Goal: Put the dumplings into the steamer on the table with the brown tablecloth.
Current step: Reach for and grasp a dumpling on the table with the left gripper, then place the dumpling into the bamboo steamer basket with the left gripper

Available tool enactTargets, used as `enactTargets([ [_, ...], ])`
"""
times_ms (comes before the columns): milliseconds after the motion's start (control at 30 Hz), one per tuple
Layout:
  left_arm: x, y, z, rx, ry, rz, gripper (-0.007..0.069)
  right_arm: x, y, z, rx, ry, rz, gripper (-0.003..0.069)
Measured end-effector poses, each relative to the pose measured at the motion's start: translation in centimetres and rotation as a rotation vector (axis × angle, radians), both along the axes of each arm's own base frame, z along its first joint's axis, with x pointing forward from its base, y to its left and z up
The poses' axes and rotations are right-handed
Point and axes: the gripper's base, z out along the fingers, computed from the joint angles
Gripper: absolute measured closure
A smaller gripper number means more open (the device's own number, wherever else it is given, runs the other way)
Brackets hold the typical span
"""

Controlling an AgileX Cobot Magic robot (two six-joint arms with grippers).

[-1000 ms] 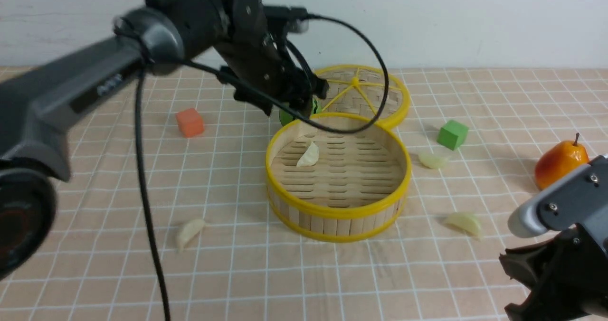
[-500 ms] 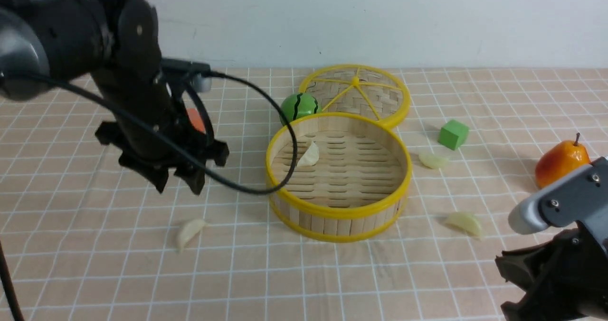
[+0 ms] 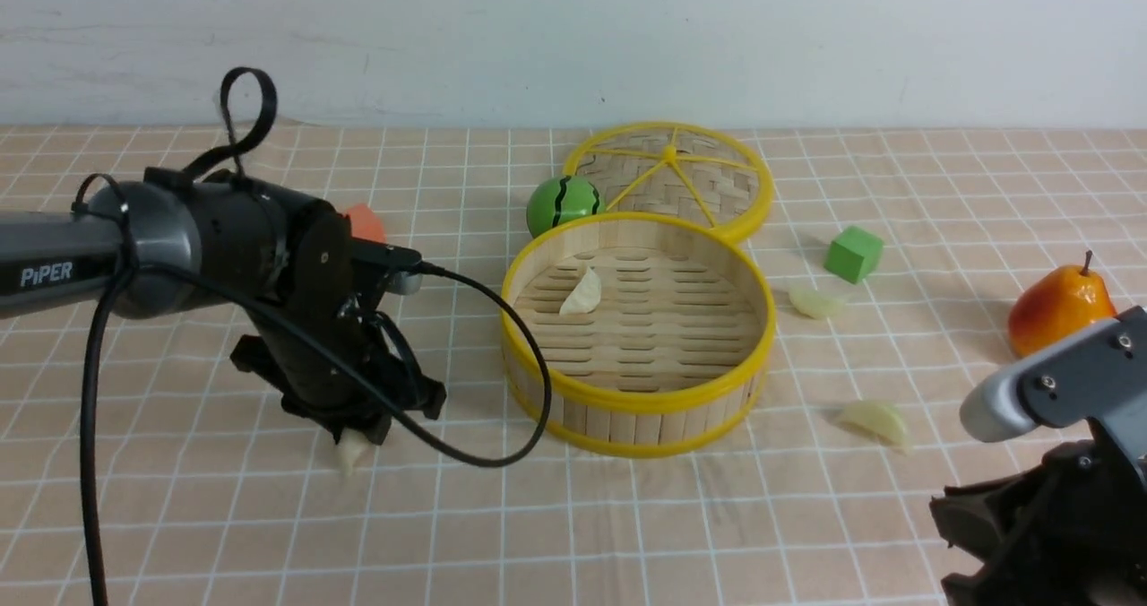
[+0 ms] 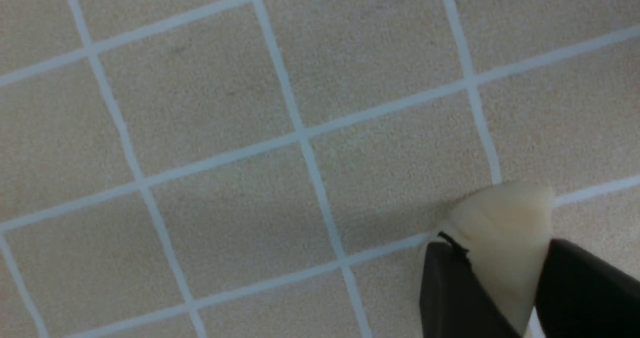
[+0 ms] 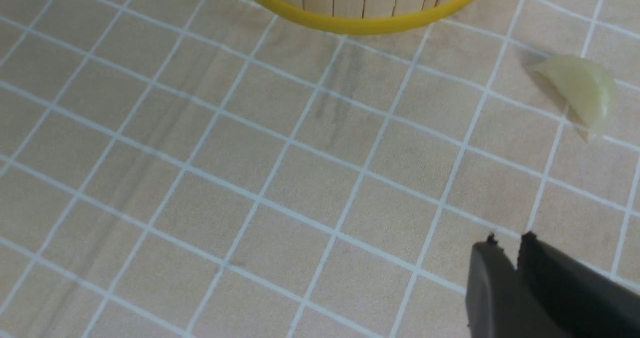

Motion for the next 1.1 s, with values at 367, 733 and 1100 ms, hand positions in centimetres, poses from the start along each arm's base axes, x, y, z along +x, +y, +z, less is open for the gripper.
enactTargets([
  [367,-0.4,-1.2,6.6,-0.116,-0.097,0.030,0.0411,0.1,0.0,0.1,0.010,-0.015,-0.003,0.0570],
  [733,-1.2,-9.8,11.3,-0.323,-0.319,-0.141,0.0415,0.2,0.1,0.2,0.013,-0.023,-0.004,0.0560],
  [1100,1.4,-11.8,3.1,-0.309,-0.218,-0.105,0.0369,0.1,0.1,0.2,0.014,-0.022,-0.004,0.0552],
])
